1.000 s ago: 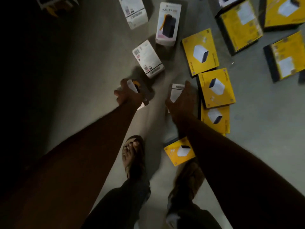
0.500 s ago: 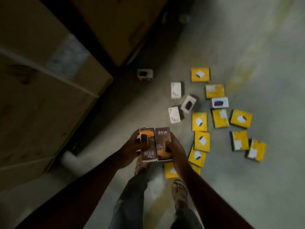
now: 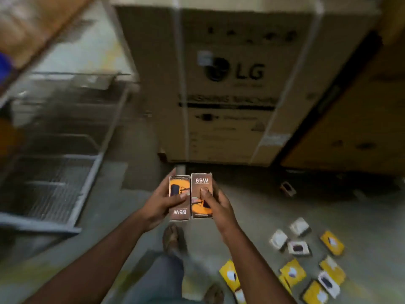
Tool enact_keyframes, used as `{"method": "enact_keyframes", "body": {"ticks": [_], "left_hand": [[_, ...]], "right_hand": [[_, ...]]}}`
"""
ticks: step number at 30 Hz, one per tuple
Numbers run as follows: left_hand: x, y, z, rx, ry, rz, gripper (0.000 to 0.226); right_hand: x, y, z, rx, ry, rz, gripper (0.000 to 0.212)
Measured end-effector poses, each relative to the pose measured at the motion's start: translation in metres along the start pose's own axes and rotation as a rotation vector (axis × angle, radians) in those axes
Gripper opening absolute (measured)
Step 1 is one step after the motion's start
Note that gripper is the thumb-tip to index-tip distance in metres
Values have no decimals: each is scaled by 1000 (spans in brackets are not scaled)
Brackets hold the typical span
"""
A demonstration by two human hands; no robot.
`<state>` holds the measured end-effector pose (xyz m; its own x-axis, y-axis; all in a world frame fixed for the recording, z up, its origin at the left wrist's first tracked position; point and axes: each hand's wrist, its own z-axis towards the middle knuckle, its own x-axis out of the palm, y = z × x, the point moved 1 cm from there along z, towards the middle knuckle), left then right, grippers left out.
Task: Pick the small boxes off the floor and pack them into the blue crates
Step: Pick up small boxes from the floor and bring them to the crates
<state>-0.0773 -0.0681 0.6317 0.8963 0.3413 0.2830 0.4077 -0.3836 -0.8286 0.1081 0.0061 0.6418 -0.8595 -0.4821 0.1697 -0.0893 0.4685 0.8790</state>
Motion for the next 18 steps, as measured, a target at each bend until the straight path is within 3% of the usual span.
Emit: {"method": "enact_keyframes", "body": {"ticks": [4,9,15,18], "left_hand": [[-88,-27,-84,209,-225,-192,123],[-198,-69,-154,392,-551,-284,132],[-333,-112,-231,648,-872,-353,99],[-384,-132,-260,714,-1018,-284,89]], "right_hand": [[128,23,3,-52,249,-252,73],[288,44,17,-152,451,-426,62],[471,80,32,-193,697,-395,13],[546,90,33,-231,777,-387,22]]}}
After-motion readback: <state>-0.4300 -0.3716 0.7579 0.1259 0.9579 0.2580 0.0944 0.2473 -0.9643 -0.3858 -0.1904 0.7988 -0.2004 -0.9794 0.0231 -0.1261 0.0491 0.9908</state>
